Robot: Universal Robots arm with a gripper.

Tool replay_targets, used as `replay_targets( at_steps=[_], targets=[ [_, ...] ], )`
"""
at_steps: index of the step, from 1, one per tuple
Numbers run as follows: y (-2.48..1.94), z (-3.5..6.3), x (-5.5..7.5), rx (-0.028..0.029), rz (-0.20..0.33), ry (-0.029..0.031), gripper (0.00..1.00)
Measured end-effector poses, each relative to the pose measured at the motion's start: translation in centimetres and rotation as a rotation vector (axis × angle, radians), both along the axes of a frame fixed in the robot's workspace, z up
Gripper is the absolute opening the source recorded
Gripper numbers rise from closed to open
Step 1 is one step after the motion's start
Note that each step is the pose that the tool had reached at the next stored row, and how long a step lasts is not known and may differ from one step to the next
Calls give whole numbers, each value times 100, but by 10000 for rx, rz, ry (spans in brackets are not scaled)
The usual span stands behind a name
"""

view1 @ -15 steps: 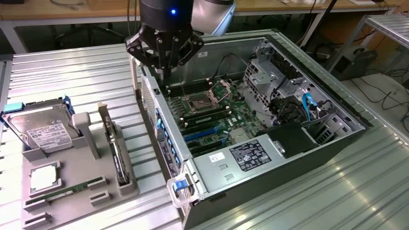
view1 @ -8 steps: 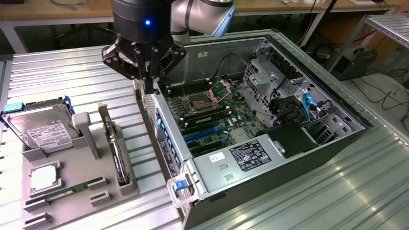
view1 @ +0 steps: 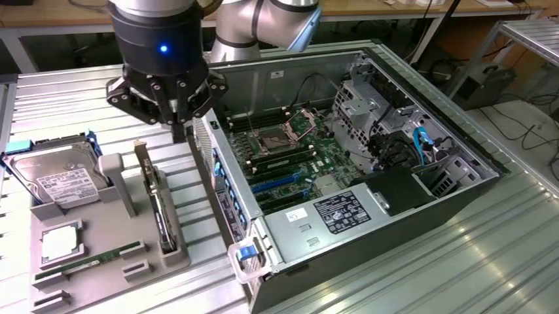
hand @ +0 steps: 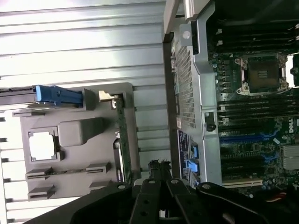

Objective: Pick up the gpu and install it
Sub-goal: 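Reach for the gpu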

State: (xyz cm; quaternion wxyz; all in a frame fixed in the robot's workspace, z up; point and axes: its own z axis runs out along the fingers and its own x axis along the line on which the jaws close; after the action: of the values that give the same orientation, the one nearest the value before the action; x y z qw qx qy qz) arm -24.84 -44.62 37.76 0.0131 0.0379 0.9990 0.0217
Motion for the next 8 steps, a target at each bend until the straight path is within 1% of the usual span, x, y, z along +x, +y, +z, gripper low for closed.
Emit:
replay_targets(
  at_steps=[2, 6, 8],
  targets=[
    [-33, -38, -138, 1, 0, -1, 11],
    [-70, -86, -303, 1, 0, 0, 11],
    [-97, -119, -383, 0, 0, 0, 11]
  ],
)
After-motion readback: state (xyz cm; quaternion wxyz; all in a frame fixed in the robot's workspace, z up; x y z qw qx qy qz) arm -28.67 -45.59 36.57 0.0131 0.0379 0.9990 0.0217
